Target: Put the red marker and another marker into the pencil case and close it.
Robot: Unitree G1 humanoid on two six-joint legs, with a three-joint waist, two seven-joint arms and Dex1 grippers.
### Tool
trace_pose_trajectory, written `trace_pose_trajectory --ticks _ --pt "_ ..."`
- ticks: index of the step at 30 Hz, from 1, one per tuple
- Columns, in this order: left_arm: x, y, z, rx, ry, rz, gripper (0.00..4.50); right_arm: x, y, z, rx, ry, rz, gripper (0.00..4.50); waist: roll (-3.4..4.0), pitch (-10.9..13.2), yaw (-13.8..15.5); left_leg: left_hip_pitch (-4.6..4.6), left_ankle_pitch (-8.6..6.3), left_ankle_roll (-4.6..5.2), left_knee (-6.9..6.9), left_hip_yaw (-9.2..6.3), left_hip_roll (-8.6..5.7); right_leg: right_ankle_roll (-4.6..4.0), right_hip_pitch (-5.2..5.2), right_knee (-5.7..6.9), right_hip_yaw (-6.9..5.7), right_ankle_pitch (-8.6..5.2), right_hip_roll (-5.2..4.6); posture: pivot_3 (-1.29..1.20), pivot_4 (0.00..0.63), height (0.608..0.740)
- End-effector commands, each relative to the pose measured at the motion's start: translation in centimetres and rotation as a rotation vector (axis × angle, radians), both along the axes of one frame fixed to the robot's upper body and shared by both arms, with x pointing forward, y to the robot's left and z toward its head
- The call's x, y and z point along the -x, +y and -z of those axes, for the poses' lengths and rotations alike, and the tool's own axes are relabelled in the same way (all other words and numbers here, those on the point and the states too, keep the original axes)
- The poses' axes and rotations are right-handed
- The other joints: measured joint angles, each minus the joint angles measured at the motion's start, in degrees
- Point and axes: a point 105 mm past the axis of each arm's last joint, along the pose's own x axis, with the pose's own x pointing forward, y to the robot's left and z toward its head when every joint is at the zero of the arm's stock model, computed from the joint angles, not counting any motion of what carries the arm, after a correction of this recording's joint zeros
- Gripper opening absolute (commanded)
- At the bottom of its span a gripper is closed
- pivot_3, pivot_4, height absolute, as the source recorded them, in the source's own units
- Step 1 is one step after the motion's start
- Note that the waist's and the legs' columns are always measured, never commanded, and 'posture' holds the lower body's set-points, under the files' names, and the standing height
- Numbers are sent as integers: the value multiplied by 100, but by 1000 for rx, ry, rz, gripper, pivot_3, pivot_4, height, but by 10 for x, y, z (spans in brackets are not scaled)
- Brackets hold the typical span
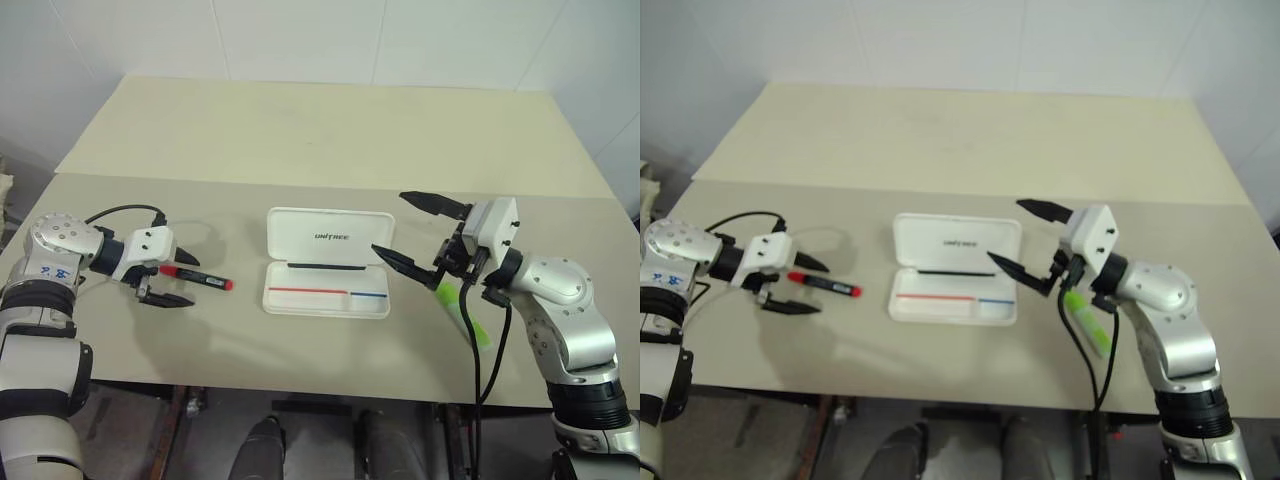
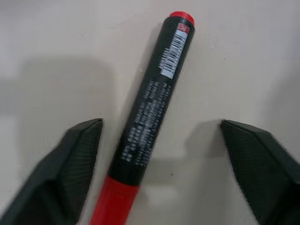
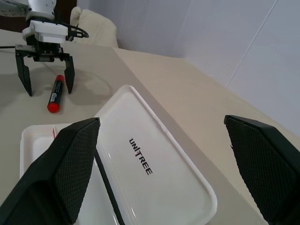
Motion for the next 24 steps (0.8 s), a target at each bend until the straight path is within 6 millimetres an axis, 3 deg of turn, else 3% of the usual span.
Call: trace_pose_trajectory --ticks 1,9,15,19,24 --pt "4 -1 1 -14 42 36 2930 7 -2 -15 -15 -59 6 4500 0 0 13 2 4 -1 2 -2 0 0 0 9 -1 0 0 0 150 740" --pt "3 -3 1 10 21 38 516 8 -2 -16 -15 -61 8 4500 -1 0 -12 8 37 3 4 -1 1 -17 3 12 1 24 3 0 150 740" --pt "6 -8 -3 69 -27 73 512 8 0 -15 -18 -57 -3 4500 -1 0 -2 3 38 2 -1 -3 1 -13 3 6 1 29 2 0 150 740" --pt "3 -23 -20 178 -103 91 512 6 2 -14 -20 -53 -10 4500 -2 1 -1 -6 33 -1 -1 -3 1 -8 2 4 -2 32 1 0 150 740" --pt "12 -35 -40 246 -149 116 512 5 4 -11 -19 -40 -20 4500 -4 2 -60 -7 26 -1 -5 3 7 -7 1 -8 1 31 3 0 150 740"
